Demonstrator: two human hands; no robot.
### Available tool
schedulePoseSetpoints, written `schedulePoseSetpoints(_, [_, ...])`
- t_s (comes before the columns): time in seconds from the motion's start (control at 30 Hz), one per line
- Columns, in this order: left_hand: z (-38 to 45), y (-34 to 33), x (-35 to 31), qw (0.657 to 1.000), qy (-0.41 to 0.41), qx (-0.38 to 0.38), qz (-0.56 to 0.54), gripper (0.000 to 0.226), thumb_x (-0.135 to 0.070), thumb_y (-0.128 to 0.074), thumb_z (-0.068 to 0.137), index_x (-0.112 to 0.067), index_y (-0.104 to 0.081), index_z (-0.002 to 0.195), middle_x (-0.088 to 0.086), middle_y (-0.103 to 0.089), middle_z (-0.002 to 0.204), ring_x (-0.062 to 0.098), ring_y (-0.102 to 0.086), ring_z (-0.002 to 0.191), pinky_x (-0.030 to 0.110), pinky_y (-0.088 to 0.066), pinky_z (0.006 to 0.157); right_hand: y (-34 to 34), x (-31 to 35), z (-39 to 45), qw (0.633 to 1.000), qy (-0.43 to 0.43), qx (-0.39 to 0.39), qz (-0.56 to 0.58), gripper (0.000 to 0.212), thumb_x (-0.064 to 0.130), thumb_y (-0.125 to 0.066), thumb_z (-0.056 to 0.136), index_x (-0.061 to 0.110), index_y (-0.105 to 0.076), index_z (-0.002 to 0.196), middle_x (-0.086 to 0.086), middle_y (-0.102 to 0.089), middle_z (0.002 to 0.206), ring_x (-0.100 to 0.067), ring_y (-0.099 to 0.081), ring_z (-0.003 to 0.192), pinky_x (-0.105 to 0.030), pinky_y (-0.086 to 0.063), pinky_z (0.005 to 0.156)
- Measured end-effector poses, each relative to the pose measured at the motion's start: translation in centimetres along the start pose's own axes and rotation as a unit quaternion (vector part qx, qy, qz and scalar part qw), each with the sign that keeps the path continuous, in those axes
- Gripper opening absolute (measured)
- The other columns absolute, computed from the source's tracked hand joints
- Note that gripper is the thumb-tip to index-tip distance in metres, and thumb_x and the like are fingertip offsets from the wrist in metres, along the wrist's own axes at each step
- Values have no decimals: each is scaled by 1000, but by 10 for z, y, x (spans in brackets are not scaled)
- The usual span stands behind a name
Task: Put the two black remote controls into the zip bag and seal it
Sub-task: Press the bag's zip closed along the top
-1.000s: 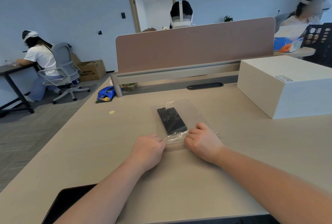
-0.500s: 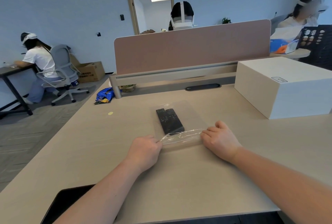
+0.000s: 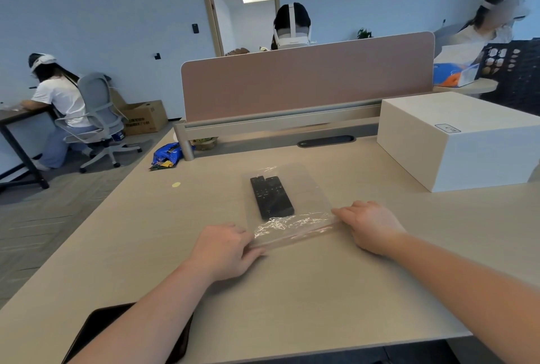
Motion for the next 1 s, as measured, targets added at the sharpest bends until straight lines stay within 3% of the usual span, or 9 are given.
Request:
schedulePoseSetpoints(0.1, [3,8,11,992,72,30,-98,63,-63,-18,81,-25,-66,93,-6,-72,90,19,-65,89,32,-52,70,8,-19,-2,985,-141,19,100,56,6,-41,87,29,-39,138,-3,-57,130,-25,-55,118,-34,-50,93])
schedulePoseSetpoints(0.2, [9,1,33,947,241,34,-207,38,-43,-38,93,-21,-68,100,2,-72,101,27,-63,99,34,-52,80,3,-39,4,932,-262,7,252,46,5,-41,89,23,-52,130,-6,-64,123,-28,-60,110,-35,-51,90])
schedulePoseSetpoints(0.4, [30,-35,48,838,417,67,-345,33,-28,-54,90,-10,-62,117,11,-63,123,31,-57,114,33,-45,96,-7,-38,40,853,-312,22,419,31,11,-53,86,13,-64,115,-10,-69,111,-25,-60,90,-30,-48,83])
schedulePoseSetpoints(0.57, [54,-57,55,761,491,52,-420,29,-30,-60,85,-5,-67,98,15,-72,99,33,-66,91,35,-51,82,-15,-21,79,849,-303,58,430,39,35,-59,90,-1,-70,100,-13,-73,97,-26,-60,80,-35,-51,81])
schedulePoseSetpoints(0.67, [64,-70,58,722,521,50,-453,25,-29,-65,80,-8,-60,67,15,-68,75,28,-57,62,30,-46,62,-24,-14,96,829,-322,65,453,28,24,-62,88,-3,-68,97,-14,-68,86,-24,-58,68,-28,-47,66])
schedulePoseSetpoints(0.73, [71,-77,59,702,535,56,-467,27,-29,-67,76,-10,-56,62,14,-64,71,28,-56,61,28,-43,58,-29,-13,104,822,-333,55,458,18,13,-61,87,-3,-67,91,-16,-69,80,-25,-61,63,-30,-52,63])
schedulePoseSetpoints(0.83, [81,-82,58,697,538,72,-468,17,-22,-65,75,-4,-64,76,16,-68,81,32,-65,74,30,-47,62,-36,-17,111,821,-343,41,454,16,10,-58,86,-2,-66,92,-22,-73,97,-35,-69,89,-40,-58,82])
schedulePoseSetpoints(0.93, [91,-83,58,713,524,56,-463,16,-17,-61,80,-3,-66,84,17,-69,87,35,-67,82,31,-48,65,-36,-24,113,819,-347,14,456,10,10,-58,86,11,-58,76,-20,-72,99,-30,-64,84,-35,-54,81])
schedulePoseSetpoints(1.0, [98,-81,57,724,515,40,-457,15,-18,-60,82,-5,-68,82,16,-69,85,32,-65,75,29,-46,63,-37,-33,112,817,-356,-1,454,9,10,-56,87,13,-57,79,-18,-71,96,-27,-59,78,-33,-51,76])
Point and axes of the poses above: each hand's wrist, its own z-axis towards the middle knuckle, its own y-axis out of the back of the hand, x = y × z, the point moved 6 cm from there along z, towards the middle knuckle
